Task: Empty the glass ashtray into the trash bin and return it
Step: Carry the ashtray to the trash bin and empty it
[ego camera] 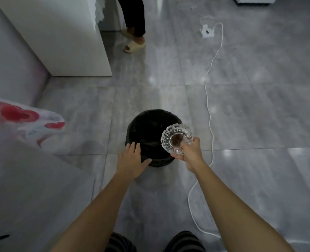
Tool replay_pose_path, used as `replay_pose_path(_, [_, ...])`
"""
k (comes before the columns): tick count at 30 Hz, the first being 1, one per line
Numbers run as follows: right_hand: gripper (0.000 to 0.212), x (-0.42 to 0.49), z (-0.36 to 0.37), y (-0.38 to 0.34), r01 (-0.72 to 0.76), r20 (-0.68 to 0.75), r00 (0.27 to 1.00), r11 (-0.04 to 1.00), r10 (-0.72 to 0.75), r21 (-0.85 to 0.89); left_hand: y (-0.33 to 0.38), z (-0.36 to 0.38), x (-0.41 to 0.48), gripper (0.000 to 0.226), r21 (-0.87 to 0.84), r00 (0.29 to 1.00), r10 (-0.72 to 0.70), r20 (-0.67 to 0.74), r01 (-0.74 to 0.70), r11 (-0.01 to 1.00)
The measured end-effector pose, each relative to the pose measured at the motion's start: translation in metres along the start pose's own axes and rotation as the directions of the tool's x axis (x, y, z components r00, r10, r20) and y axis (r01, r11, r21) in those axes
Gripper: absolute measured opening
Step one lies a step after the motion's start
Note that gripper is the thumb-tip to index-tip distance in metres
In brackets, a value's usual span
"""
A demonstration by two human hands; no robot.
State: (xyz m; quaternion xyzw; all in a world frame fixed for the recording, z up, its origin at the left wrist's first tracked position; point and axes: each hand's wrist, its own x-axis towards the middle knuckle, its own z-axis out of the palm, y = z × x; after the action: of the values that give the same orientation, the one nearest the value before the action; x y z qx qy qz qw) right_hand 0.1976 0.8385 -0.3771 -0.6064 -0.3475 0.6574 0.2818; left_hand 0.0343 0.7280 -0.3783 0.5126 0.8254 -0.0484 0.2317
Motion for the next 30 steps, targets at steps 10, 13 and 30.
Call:
replay_pose_path(10, [0.038,0.098,0.03,0.073,0.23,-0.074,0.972,0.969,-0.223,0.094,-0.032,0.101,0.094,0.111,-0.066,0.982,-0.034,-0.184,0.022,0.998])
replay_pose_path(13, [0.04,0.103,0.03,0.074,0.267,-0.088,0.962,0.958,-0.258,0.103,-0.035,0.106,0.098,0.121,-0.096,0.977,-0.041,-0.21,0.021,0.995])
replay_pose_path(30, [0.034,0.073,0.025,0.049,0.642,0.65,0.329,-0.343,-0.685,-0.686,-0.029,0.104,0.096,0.136,-0.089,0.99,-0.067,-0.127,0.056,0.994])
